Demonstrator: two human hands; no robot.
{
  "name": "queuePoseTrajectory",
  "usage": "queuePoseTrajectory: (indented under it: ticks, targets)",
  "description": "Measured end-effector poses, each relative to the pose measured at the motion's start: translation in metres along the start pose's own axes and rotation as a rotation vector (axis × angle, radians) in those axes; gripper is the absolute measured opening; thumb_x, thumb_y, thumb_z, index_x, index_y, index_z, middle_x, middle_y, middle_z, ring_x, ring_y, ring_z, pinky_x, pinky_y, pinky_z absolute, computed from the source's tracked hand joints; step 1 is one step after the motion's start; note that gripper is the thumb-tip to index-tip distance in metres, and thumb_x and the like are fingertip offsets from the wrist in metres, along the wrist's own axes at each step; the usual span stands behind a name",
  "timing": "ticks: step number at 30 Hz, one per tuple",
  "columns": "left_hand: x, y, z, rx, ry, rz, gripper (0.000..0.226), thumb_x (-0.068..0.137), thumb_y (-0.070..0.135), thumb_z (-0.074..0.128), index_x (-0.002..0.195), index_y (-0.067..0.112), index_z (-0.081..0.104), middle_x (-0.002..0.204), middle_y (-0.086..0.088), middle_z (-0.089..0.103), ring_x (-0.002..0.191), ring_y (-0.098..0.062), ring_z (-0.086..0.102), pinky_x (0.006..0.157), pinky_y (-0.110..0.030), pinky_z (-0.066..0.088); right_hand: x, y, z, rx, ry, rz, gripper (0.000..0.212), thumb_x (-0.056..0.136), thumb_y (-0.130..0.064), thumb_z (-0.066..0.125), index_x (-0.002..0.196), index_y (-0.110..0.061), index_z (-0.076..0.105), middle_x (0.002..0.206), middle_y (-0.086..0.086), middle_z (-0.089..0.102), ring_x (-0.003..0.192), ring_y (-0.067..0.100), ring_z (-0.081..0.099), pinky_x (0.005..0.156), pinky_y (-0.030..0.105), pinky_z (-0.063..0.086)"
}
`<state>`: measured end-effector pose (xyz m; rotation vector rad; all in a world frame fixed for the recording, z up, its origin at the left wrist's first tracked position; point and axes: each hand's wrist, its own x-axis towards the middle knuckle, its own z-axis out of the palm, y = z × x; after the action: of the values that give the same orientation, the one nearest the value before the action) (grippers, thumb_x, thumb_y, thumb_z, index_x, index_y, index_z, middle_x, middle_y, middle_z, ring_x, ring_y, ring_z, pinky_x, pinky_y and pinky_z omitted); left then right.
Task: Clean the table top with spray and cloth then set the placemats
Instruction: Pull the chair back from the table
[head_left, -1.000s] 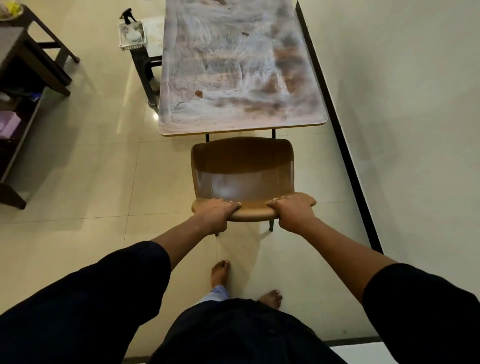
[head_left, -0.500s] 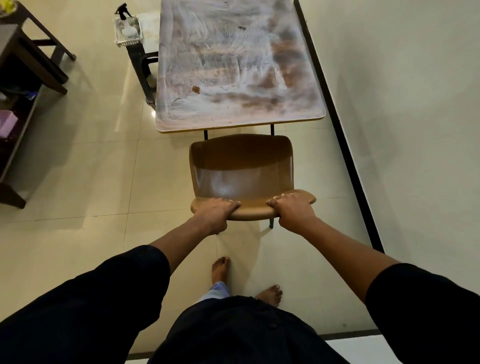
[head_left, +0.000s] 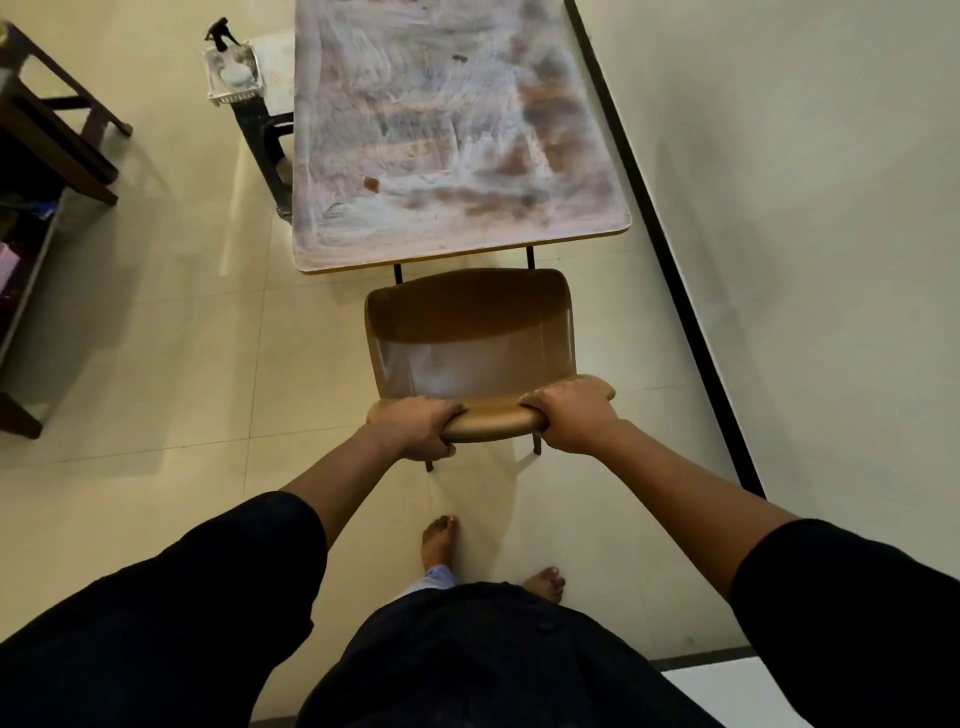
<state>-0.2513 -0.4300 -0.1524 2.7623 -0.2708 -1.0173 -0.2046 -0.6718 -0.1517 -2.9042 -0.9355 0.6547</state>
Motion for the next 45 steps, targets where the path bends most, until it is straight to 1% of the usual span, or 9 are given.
queuePoseTrajectory:
  ticks: [7,11,15,20,24,26,30,36,45]
  targets:
    - [0.001,0.032,-0.021,-0.441,-0.118,0.117,0.063,0.103,0.028,0.071,0.161,0.024,0.046,0.154,-0.005,0.054,0.124,-0.018,0.055,0.098,-0.028,0.047,-0.028,0.013,-0.005,0.445,0.053,0.047,0.039,0.091,-0.027,0.073,0.13,-0.026,0.068,0.117,-0.002,0.072,0.107,0.019,0.063,0.093,0.036,0.052]
    - [-0.005,0.059,-0.026,-0.674,0.045,0.139,0.055,0.101,0.036,0.07,0.153,0.024,0.059,0.152,-0.003,0.062,0.136,-0.024,0.061,0.112,-0.045,0.053,-0.055,0.028,-0.005,0.8,0.182,0.1,0.029,0.093,-0.024,0.073,0.122,-0.023,0.073,0.11,-0.009,0.068,0.102,0.01,0.065,0.085,0.021,0.053]
    - [-0.007,0.097,-0.034,-0.739,0.288,0.163,0.039,0.107,0.026,0.066,0.145,0.029,0.065,0.14,0.004,0.07,0.126,-0.015,0.066,0.102,-0.038,0.058,-0.083,0.053,-0.011,0.93,0.33,0.213,0.022,0.096,-0.028,0.069,0.118,-0.026,0.075,0.114,-0.01,0.072,0.101,0.004,0.067,0.087,0.023,0.055]
    - [0.0,0.144,-0.046,-0.748,0.376,0.235,0.032,0.107,0.028,0.065,0.139,0.032,0.07,0.131,0.01,0.073,0.122,-0.008,0.068,0.097,-0.034,0.06,-0.112,0.095,-0.033,0.978,0.489,0.28,0.017,0.098,-0.027,0.067,0.112,-0.023,0.077,0.104,-0.01,0.075,0.096,0.003,0.069,0.085,0.024,0.058]
    - [0.016,0.182,-0.058,-0.773,0.369,0.286,0.03,0.108,0.025,0.063,0.136,0.026,0.072,0.126,0.012,0.075,0.113,0.006,0.068,0.085,-0.014,0.056,-0.128,0.133,-0.047,1.058,0.552,0.319,0.015,0.097,-0.026,0.067,0.109,-0.024,0.077,0.1,-0.009,0.077,0.095,0.005,0.072,0.088,0.033,0.06]
    - [0.028,0.196,-0.066,-0.807,0.344,0.295,0.029,0.109,0.025,0.062,0.137,0.022,0.072,0.124,0.01,0.075,0.112,0.005,0.069,0.078,-0.009,0.055,-0.132,0.152,-0.052,1.059,0.562,0.339,0.015,0.097,-0.026,0.067,0.108,-0.025,0.077,0.099,-0.01,0.077,0.095,0.004,0.072,0.088,0.035,0.06]
    - [0.072,0.218,-0.088,-0.756,0.337,0.318,0.03,0.109,0.028,0.061,0.137,0.025,0.071,0.127,0.011,0.074,0.117,0.002,0.067,0.091,-0.017,0.054,-0.132,0.198,-0.06,1.07,0.576,0.382,0.014,0.096,-0.025,0.068,0.106,-0.028,0.078,0.096,-0.013,0.077,0.093,0.004,0.072,0.088,0.035,0.06]
    - [0.145,0.242,-0.118,-0.811,0.331,0.326,0.029,0.108,0.027,0.063,0.135,0.025,0.072,0.122,0.012,0.077,0.115,0.004,0.07,0.098,-0.022,0.055,-0.108,0.272,-0.074,1.045,0.556,0.437,0.014,0.095,-0.024,0.07,0.106,-0.03,0.077,0.097,-0.014,0.076,0.093,0.001,0.071,0.084,0.022,0.054]
    - [0.238,0.275,-0.184,-0.85,0.304,0.278,0.026,0.108,0.029,0.063,0.132,0.03,0.073,0.121,0.016,0.077,0.116,0.005,0.07,0.101,-0.027,0.056,-0.045,0.375,-0.126,1.058,0.465,0.466,0.015,0.095,-0.025,0.07,0.108,-0.029,0.077,0.1,-0.014,0.076,0.095,-0.003,0.069,0.082,0.015,0.049]
